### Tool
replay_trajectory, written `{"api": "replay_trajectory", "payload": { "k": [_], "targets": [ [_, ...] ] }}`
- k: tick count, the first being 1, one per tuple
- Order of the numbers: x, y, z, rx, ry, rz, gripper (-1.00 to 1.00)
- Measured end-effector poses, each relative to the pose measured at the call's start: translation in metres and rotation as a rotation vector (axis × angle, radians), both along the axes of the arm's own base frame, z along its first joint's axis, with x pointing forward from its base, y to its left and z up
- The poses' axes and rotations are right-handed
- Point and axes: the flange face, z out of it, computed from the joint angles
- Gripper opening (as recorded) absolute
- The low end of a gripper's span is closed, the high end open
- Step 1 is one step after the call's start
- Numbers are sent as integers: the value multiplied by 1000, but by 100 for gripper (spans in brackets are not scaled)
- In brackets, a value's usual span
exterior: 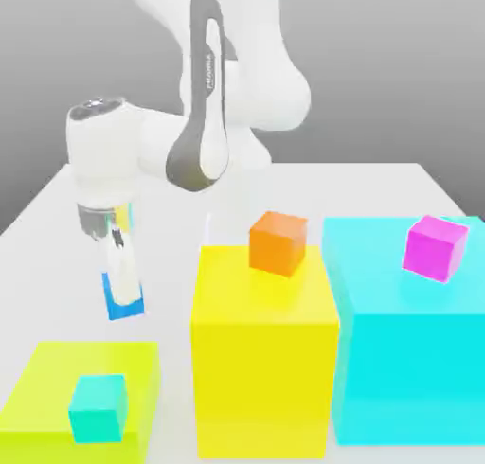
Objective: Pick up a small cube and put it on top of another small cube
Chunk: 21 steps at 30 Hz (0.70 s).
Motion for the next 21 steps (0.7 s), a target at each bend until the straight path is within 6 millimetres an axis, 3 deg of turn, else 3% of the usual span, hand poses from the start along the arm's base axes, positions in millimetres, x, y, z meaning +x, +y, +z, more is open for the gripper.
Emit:
{"api": "replay_trajectory", "payload": {
  "k": [9, 15, 17, 19, 20, 21],
  "targets": [
    [118, 8, 56, 6, -4, 265, -100],
    [189, 31, 102, 1, -1, 436, -100],
    [201, 34, 96, -1, 0, 463, -100],
    [204, 33, 68, -2, 1, 467, -100],
    [204, 33, 57, -2, 1, 468, 100],
    [204, 33, 57, -2, 1, 468, 100]
  ]
}}
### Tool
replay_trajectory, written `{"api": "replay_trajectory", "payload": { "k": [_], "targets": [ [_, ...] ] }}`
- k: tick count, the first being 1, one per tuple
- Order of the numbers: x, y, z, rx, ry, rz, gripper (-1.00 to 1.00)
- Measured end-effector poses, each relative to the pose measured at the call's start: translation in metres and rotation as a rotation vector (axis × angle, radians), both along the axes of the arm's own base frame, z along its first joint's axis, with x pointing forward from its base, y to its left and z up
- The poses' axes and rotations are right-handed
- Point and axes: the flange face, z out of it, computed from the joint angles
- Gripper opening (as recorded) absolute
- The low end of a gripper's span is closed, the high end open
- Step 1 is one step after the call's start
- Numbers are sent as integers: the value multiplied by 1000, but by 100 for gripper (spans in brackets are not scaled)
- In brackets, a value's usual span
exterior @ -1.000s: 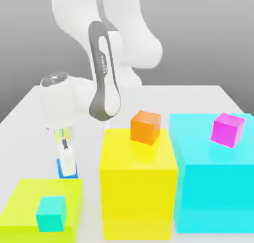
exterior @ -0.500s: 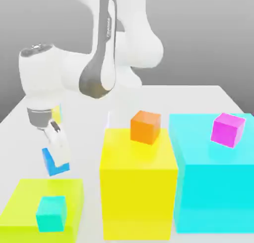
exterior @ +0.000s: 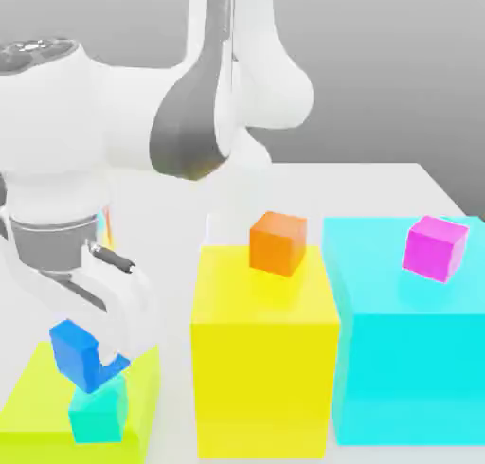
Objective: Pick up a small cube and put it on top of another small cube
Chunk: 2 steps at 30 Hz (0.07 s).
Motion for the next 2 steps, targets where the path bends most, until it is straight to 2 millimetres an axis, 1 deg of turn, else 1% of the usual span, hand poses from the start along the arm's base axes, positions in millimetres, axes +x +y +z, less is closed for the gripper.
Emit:
{"api": "replay_trajectory", "payload": {
  "k": [2],
  "targets": [
    [0, 0, 0, 0, 0, 0, 100]
  ]
}}
